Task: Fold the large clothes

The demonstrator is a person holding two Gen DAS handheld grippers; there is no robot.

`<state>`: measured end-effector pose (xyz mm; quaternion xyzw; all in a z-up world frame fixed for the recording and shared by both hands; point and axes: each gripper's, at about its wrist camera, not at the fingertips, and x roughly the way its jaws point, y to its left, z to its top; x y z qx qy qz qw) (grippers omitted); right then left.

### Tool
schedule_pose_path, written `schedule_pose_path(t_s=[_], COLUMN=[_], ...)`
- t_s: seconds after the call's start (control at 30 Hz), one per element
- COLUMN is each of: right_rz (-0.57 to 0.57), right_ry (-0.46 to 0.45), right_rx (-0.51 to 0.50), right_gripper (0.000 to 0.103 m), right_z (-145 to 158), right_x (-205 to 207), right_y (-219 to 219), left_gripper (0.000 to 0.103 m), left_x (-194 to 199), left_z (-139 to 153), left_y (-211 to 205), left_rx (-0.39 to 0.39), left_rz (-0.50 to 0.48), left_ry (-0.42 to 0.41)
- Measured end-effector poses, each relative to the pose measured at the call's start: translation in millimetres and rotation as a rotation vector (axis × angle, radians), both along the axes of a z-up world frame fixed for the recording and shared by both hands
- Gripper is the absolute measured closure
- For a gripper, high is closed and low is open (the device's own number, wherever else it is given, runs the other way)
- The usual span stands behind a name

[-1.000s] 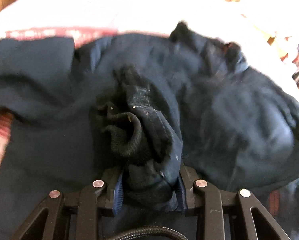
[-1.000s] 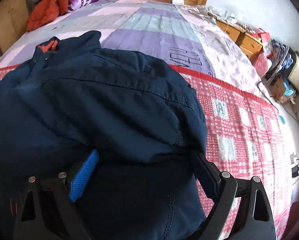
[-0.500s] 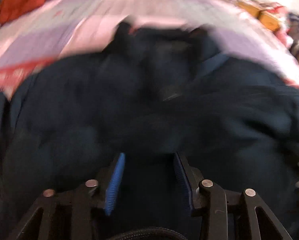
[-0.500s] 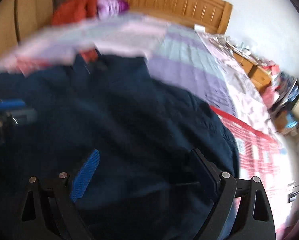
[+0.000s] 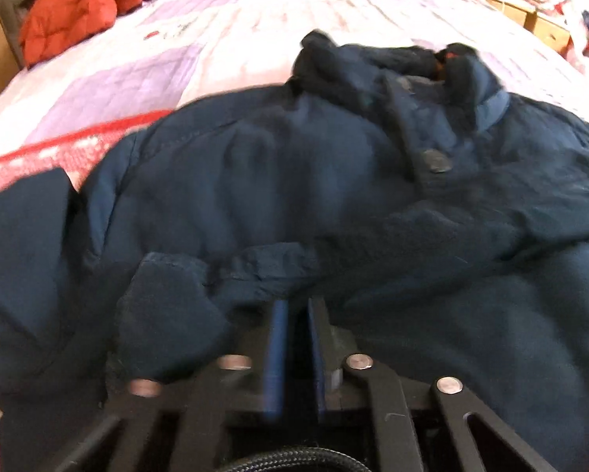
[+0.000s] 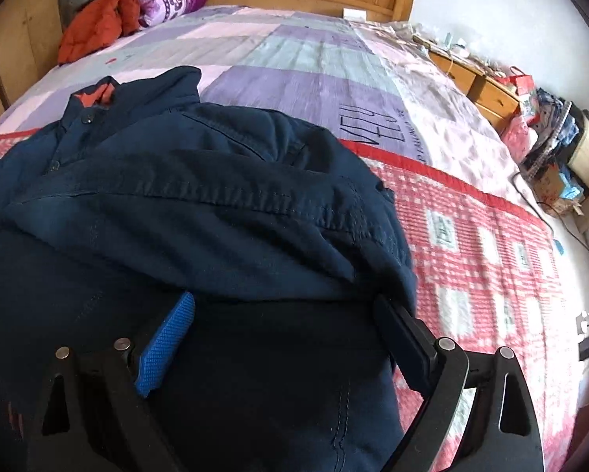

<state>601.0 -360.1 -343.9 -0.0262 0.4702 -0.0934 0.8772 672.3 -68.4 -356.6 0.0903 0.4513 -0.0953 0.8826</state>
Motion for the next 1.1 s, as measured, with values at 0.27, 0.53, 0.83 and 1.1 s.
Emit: schedule_pose_path(t_s=[0.27, 0.53, 0.83, 1.1], right_rz=[0.274, -0.025, -0.046, 0.204], right_ry=[-0.028, 0.032, -0.061, -0.013], right_rx=[-0.1, 0.059, -0.049, -0.061], right_gripper=[0.007, 0.0, 0.0, 0.0], right_z=[0, -14, 11, 14], right_x=[-45, -64, -75, 25], right_y=[118, -25, -11, 66], left_gripper=[0.0, 0.0, 0.0, 0.0], left_x=[-74, -51, -67, -66], left_z=[10, -10, -22, -23], left_y=[-70, 5, 8, 13], left_rx=[-0.073, 0.057, 0.048, 0.021], left_rz=[-0.16, -0.021, 0.002, 0.003], left_ry=[-0.064, -0.076, -0.127, -0.129])
